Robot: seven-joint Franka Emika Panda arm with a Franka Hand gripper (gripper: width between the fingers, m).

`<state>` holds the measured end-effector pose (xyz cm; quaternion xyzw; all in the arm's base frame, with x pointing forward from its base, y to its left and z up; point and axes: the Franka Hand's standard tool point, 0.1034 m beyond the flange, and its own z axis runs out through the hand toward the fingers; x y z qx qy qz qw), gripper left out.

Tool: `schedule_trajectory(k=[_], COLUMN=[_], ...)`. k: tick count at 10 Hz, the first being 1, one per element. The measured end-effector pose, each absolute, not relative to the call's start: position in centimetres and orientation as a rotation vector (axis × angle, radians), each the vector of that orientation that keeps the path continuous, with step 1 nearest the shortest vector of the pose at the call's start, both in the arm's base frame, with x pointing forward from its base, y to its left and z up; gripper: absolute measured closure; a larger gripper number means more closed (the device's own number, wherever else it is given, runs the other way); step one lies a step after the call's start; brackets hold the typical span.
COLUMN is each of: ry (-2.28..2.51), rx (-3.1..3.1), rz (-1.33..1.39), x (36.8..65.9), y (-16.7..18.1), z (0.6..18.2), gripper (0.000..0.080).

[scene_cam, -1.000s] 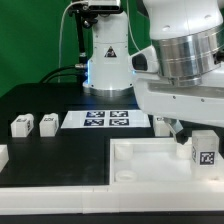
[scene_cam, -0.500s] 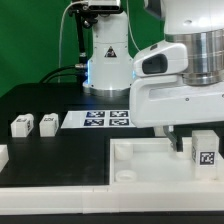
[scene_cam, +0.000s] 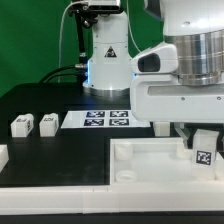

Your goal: Assemble one leg

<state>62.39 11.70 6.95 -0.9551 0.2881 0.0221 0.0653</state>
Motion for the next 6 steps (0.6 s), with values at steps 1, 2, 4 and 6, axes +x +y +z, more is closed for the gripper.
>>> schedule_trajectory(k=[1,2,4,6], ry=[1.124,1.459,1.973,2.192], rx=[-2.786,-2.621,-2.228,-1.986], rz=[0.102,0.146,0.222,0.267], x=[62.42,62.50,62.66,62.82], y=[11.75,11.92,12.31,12.01], z=[7.10,7.31,7.30,7.30], gripper=[0.0501,0.0501,0.0504,0.0504])
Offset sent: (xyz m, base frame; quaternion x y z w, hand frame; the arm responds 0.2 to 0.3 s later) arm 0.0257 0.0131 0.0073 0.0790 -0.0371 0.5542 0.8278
